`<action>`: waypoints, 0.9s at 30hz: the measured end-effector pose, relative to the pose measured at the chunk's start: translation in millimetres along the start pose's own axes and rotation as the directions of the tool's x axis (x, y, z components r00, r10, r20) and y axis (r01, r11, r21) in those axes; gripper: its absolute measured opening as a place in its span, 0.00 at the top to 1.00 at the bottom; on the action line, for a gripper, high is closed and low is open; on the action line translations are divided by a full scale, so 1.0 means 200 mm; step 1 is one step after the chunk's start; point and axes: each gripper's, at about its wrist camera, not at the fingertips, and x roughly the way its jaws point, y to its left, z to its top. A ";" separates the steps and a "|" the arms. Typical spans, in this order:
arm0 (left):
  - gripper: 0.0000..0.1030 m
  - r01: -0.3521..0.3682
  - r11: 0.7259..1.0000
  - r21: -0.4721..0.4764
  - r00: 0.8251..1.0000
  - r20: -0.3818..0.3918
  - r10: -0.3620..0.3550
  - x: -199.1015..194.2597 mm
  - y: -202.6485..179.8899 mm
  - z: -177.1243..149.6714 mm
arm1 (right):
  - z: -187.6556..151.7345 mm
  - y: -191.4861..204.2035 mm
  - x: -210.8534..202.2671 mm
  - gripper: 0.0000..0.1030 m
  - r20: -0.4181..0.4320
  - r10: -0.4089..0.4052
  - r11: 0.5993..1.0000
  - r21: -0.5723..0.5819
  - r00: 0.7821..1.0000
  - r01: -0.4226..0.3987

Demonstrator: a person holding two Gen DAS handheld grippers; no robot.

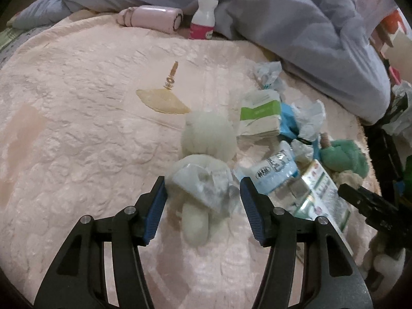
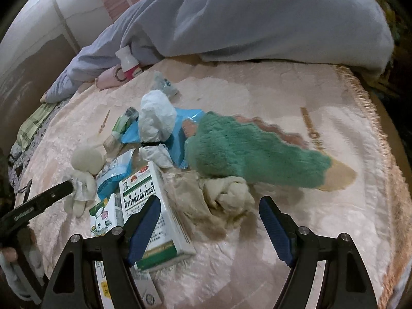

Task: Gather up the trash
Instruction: 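Grasp the beige crumpled cloth with the right tool while the left tool grasps the white teddy bear, then carry the cloth and teddy bear over the bucket and lower them in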

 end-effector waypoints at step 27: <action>0.74 0.180 0.966 0.187 0.983 0.005 -0.184 -0.41 -0.37 -0.27 | -0.34 -0.03 -0.52 0.67 0.125 0.061 0.998 -0.027 0.990 -0.058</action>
